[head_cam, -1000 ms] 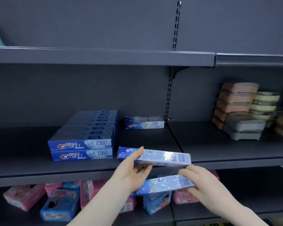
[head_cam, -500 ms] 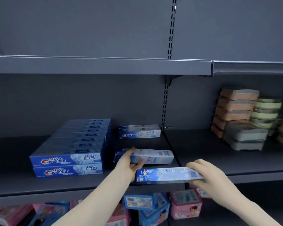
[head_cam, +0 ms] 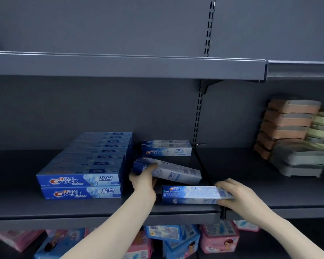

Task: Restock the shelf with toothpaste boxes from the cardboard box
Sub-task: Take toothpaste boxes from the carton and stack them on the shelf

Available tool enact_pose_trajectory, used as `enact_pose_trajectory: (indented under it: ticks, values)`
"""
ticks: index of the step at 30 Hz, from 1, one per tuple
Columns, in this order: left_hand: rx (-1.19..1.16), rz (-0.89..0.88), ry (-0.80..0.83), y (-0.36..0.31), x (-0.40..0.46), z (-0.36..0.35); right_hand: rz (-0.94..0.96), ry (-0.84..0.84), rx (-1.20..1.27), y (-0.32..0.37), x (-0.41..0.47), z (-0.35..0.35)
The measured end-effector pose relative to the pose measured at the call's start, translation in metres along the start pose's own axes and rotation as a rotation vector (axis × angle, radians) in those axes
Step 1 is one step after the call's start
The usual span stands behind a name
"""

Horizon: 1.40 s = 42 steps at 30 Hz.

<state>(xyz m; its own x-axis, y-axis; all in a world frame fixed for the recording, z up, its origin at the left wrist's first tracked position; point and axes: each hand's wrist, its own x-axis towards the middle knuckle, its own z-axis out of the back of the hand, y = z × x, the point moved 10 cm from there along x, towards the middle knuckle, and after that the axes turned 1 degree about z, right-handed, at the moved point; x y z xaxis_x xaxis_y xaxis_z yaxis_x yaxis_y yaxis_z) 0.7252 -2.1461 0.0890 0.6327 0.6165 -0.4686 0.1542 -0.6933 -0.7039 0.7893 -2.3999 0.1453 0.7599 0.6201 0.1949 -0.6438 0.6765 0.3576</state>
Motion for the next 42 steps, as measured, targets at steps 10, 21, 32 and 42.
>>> enact_pose_trajectory:
  ticks: [10,21,32,42]
  values:
    - [0.104,-0.203,0.190,-0.021,-0.011,-0.021,0.019,-0.008,0.017,-0.002,0.009,-0.003]
    - [0.597,-0.277,0.160,-0.026,0.006,-0.028,0.039,-0.014,0.022,-0.002,0.010,-0.003]
    - [0.481,-0.139,0.404,-0.006,0.012,-0.025,0.045,-0.022,0.009,-0.001,0.009,-0.004]
    - [0.515,-0.238,0.239,-0.022,0.019,-0.013,0.053,-0.031,-0.005,0.000,0.008,-0.004]
